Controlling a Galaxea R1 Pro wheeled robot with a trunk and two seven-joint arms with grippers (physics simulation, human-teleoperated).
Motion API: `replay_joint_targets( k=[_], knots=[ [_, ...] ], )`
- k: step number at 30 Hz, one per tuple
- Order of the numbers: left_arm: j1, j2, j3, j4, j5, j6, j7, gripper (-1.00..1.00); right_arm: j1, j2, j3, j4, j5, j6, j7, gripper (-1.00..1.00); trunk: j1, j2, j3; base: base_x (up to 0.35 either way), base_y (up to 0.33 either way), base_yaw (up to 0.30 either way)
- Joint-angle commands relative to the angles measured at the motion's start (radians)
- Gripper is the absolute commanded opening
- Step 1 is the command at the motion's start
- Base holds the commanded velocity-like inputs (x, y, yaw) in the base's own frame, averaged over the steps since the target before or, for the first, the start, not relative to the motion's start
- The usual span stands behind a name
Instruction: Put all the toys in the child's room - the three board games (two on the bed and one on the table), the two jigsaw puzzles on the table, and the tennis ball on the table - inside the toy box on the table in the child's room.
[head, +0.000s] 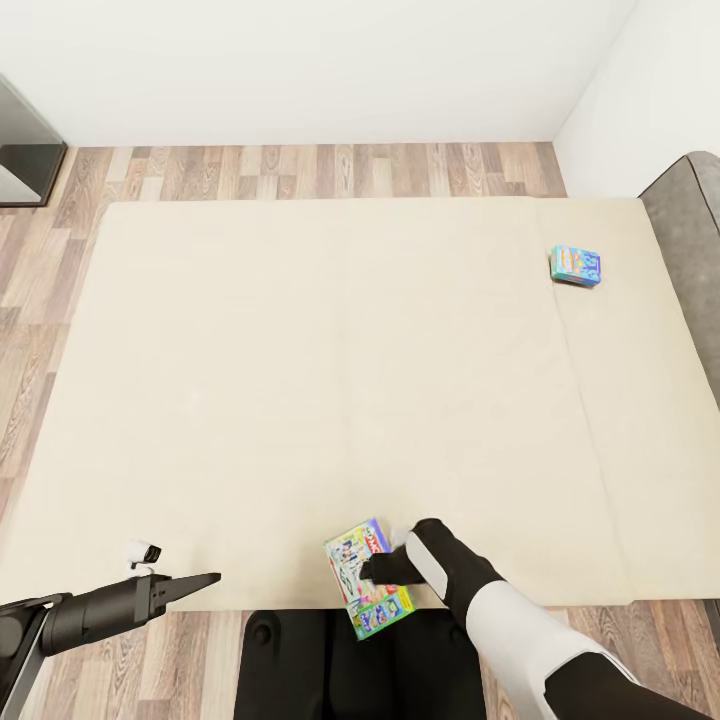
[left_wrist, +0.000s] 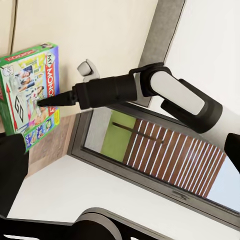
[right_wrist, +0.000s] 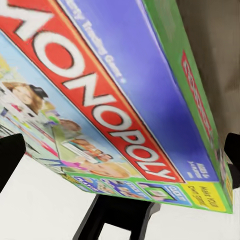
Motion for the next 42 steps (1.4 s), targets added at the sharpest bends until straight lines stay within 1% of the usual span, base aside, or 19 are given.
replay_joint_targets(
  k=[1,5,10,14,19,27,42],
  knots=[
    [0.000,0.000,0.000,0.000,-0.001,0.011,-0.004,1.00,0.000,0.000,0.006,0.000,-0.005,-0.007,0.004,1.00,0.001,-0.002,-0.001,0.000,0.000,0.000],
    [0.000,0.000,0.000,0.000,-0.001,0.011,-0.004,1.00,0.000,0.000,0.034,0.001,-0.006,-0.025,0.018,1.00,0.001,-0.002,-0.001,0.000,0.000,0.000],
    [0.000,0.000,0.000,0.000,-0.001,0.011,-0.004,1.00,0.000,0.000,0.049,0.002,-0.007,-0.029,0.036,1.00,0.001,-0.002,-0.001,0.000,0.000,0.000],
    [0.000,0.000,0.000,0.000,-0.001,0.011,-0.004,1.00,0.000,0.000,0.051,0.001,-0.007,-0.030,0.067,1.00,0.001,-0.002,-0.001,0.000,0.000,0.000],
    [0.000,0.000,0.000,0.000,-0.001,0.011,-0.004,1.00,0.002,0.000,0.052,0.001,-0.008,-0.042,0.079,1.00,0.001,-0.002,-0.001,0.000,0.000,0.000],
    [0.000,0.002,0.001,0.000,-0.001,0.011,-0.004,1.00,0.010,0.000,0.048,0.000,-0.019,-0.044,0.076,1.00,0.001,-0.002,-0.001,0.000,0.000,0.000],
    [0.000,0.003,0.001,0.000,0.000,0.011,-0.004,1.00,0.015,0.000,0.042,0.002,-0.027,-0.042,0.074,1.00,0.001,-0.002,-0.001,0.000,0.000,0.000]
  ],
)
